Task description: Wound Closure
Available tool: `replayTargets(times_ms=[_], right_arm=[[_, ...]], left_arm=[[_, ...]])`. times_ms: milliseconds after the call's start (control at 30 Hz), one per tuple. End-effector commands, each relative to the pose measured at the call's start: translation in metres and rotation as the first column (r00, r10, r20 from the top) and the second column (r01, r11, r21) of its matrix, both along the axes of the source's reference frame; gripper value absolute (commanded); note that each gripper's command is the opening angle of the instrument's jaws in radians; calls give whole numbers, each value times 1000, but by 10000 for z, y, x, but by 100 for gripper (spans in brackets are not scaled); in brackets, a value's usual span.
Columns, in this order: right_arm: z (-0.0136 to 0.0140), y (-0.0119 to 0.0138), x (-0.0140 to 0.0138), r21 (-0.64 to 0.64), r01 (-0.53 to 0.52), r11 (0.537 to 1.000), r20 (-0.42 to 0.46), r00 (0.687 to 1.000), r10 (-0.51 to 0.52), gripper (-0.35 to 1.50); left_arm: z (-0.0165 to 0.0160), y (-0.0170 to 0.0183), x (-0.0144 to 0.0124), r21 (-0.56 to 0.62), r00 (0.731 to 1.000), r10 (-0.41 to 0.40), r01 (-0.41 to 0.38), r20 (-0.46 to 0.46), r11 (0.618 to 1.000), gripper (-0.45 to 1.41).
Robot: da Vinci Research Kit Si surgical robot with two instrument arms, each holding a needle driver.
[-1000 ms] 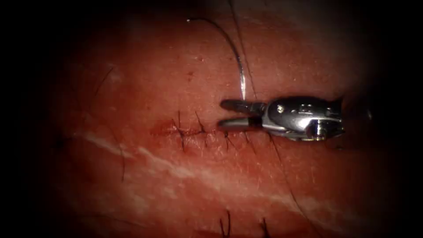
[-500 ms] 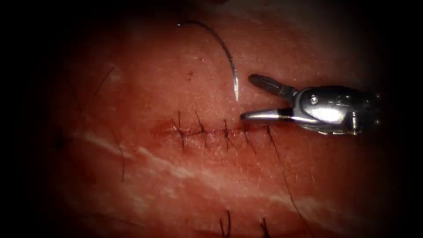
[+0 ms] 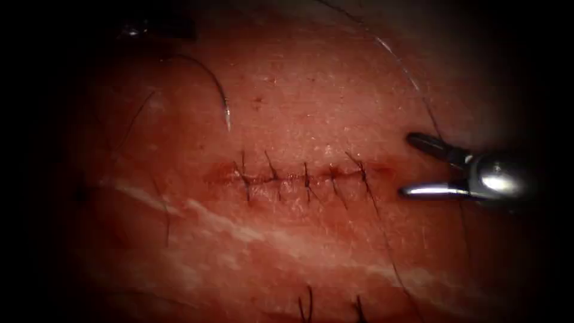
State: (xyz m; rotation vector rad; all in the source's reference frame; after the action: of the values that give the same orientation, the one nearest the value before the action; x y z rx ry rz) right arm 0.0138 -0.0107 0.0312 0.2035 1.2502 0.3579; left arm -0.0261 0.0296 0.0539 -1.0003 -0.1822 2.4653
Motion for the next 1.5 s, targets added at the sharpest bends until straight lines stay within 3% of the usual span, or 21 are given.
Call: replayTargets(times_ms=[33, 67, 100, 233, 433, 533, 567, 633, 767, 1000, 1067, 1133, 1200, 1267, 1500], right_arm=[[11, -15, 6, 8, 1, 1000, 3, 1000, -1, 135], [14, -18, 7, 10, 1, 1000, 5, 1000, -1, 136], [16, -20, 7, 9, 5, 1000, 8, 1000, -5, 136], [19, -25, 5, 10, 10, 1000, 11, 1000, -10, 136], [20, -25, 0, 16, 11, 1000, 9, 1000, -11, 135], [19, -26, -3, 15, 10, 1000, 12, 1000, -10, 133], [19, -26, -7, 12, 3, 1000, 27, 1000, -3, 133], [19, -26, -10, 16, -6, 1000, 35, 999, 5, 133], [18, -25, -18, 19, -32, 999, 52, 998, 31, 135], [4, -21, -32, 22, -67, 998, 49, 997, 65, 138], [-4, -21, -36, 26, -71, 997, 42, 997, 70, 136], [-11, -19, -38, 28, -78, 997, 34, 996, 77, 136], [-16, -18, -39, 30, -84, 996, 28, 996, 83, 135], [-21, -17, -40, 33, -86, 996, 26, 996, 85, 135], [-17, -14, -40, 33, -90, 995, 27, 996, 89, 135]], left_arm=[[16, -3, -1, 22, 1000, -28, 28, 0, 999, 54], [26, -7, 4, 43, 999, -53, 53, -4, 998, 78], [32, -11, 7, 45, 999, -50, 51, -7, 998, 89], [42, -21, 18, 50, 999, -39, 40, -13, 998, 108], [38, -25, 36, 43, 999, -39, 40, -29, 998, 113], [28, -33, 35, 39, 998, -49, 50, -45, 998, 103], [20, -43, 23, 39, 997, -58, 60, -51, 997, 91], [16, -49, 16, 33, 998, -45, 46, -41, 998, 88], [3, -82, -26, -29, 1000, 17, -17, 13, 999, 71], [5, -137, -104, -171, 997, 83, -81, 1, 982, 63], [11, -148, -122, -206, 995, 98, -95, 2, 974, 59], [20, -159, -142, -234, 993, 117, -112, 6, 966, 41], [31, -168, -160, -265, 991, 132, -127, -1, 956, 36], [48, -179, -182, -310, 989, 147, -141, -4, 940, 36], [84, -199, -222, -355, 976, 212, -181, 51, 917, 36]])
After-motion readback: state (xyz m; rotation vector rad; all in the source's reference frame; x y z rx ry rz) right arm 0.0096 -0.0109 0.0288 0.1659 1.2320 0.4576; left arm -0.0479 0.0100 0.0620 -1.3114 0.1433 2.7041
